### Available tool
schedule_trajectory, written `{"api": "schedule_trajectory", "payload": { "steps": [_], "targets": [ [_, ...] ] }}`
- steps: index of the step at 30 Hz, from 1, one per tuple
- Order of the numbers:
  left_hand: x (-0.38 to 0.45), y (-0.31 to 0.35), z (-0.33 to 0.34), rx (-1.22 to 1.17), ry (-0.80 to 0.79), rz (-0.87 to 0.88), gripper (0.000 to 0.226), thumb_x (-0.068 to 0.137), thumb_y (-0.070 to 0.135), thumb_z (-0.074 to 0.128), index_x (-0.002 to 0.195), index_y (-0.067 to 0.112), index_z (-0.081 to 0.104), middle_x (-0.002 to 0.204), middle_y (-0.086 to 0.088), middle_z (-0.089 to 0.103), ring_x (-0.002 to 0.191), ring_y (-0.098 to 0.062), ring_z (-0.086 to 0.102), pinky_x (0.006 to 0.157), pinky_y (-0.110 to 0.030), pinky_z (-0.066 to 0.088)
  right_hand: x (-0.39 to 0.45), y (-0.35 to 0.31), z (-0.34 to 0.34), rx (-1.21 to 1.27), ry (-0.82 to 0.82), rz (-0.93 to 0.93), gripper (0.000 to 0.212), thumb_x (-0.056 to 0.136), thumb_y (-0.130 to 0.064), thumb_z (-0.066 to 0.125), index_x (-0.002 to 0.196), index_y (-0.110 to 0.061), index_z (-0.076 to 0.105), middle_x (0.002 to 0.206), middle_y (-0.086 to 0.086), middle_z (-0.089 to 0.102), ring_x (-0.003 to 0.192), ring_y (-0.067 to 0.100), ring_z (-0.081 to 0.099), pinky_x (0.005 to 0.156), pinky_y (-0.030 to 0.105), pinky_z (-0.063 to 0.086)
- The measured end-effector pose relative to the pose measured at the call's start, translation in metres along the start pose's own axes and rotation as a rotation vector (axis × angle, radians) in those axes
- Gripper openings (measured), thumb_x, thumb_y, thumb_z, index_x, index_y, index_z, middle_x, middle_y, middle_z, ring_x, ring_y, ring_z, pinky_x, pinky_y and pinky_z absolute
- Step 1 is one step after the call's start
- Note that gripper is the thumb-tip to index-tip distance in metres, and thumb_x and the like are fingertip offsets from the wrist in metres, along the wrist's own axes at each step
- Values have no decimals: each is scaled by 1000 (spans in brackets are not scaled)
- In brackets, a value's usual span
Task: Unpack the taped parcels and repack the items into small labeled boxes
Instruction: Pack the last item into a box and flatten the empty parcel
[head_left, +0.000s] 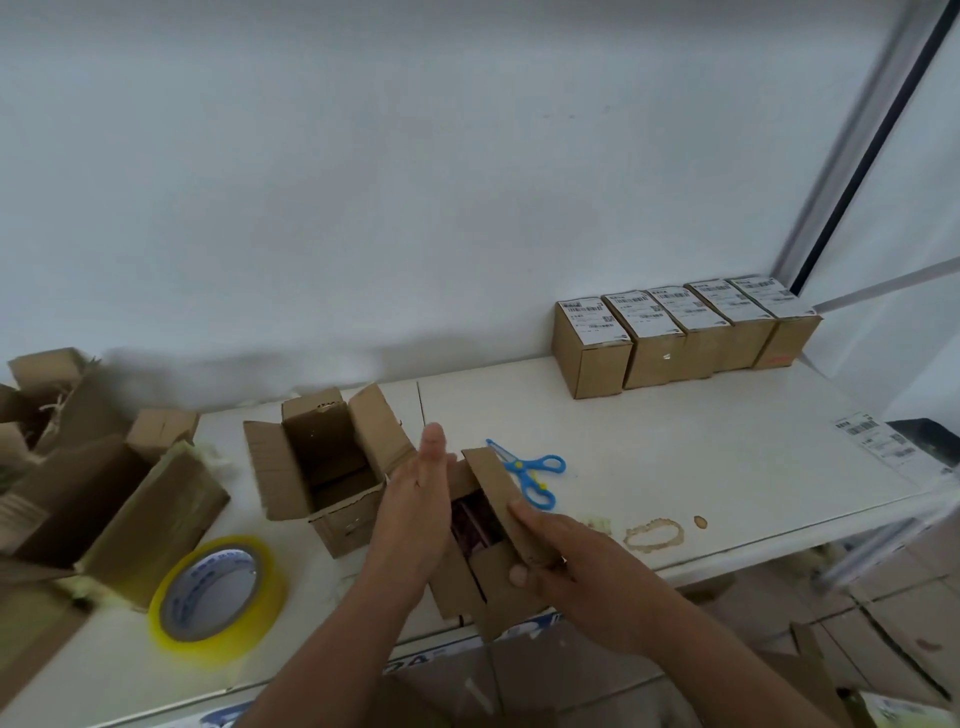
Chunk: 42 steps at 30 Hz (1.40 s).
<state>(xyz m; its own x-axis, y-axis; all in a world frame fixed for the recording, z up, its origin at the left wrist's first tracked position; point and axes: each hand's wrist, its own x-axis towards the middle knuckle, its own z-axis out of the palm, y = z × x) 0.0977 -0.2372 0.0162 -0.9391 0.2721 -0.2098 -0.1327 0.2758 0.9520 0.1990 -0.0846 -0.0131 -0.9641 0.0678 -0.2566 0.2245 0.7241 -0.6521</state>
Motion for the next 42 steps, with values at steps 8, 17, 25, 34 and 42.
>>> {"api": "schedule_trajectory", "payload": {
  "steps": [8,17,25,34,42],
  "targets": [
    [-4,3,-7,-762,116,-21,29,99,41,53,125,38,63,131,9,61,98,1,67,76,-25,53,-4,-2,18,221,135,44,68,84,-71,23,147,-47,28,154,-16,26,139,7,30,115,29,31],
    [-6,2,2,-688,148,96,42,103,42,40,144,48,36,155,9,36,135,-5,41,114,-43,35,9,-16,50,547,354,225,48,103,-43,35,149,-38,22,133,-12,48,112,11,52,96,33,46],
    [-2,-18,14,-366,43,-44,30,104,40,42,122,62,47,145,13,42,124,-11,51,103,-43,48,12,-24,51,609,380,277,24,104,-37,37,126,-47,34,108,-21,54,95,1,54,76,17,44],
    [6,-30,28,-330,-8,-198,28,92,57,53,120,55,56,132,4,60,113,-22,62,94,-50,54,21,-22,54,680,394,307,32,103,-42,37,135,-44,34,104,-25,49,98,5,56,93,38,52],
    [10,-37,34,-240,2,-241,48,101,50,40,146,55,22,136,2,46,113,-26,56,95,-52,52,21,-25,48,735,338,325,51,104,-33,40,152,-34,23,146,-3,41,107,10,48,73,11,46]
  ]
}}
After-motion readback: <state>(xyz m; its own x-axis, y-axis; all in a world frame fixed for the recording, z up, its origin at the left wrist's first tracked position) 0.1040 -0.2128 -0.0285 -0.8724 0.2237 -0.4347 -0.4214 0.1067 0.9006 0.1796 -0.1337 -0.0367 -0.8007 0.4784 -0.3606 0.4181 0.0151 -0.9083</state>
